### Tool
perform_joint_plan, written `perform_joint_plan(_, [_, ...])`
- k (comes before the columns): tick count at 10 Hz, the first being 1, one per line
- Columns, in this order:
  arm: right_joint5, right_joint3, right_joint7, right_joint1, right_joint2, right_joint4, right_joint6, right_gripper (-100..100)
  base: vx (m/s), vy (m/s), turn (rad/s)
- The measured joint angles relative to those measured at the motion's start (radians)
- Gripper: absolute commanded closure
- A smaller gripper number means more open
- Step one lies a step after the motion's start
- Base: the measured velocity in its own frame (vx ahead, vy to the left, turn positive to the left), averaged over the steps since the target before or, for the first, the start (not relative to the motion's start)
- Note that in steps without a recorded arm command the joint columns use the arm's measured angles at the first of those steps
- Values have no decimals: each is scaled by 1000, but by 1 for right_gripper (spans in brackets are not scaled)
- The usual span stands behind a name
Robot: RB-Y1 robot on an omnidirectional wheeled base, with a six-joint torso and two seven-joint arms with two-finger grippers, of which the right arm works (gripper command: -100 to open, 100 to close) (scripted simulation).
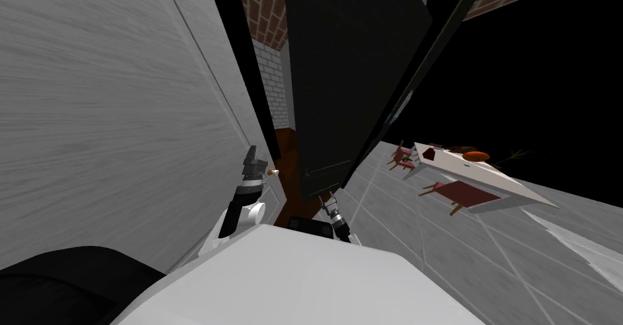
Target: Push the door open
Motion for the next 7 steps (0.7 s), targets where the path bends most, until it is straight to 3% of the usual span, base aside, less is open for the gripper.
perform_joint_plan(2, [-1, 39, -3, -15, -24, 14, -2, -100, 30, -156, -251])
perform_joint_plan(7, [-6, 125, -8, -64, -63, 64, -14, -100, 54, -73, -221])
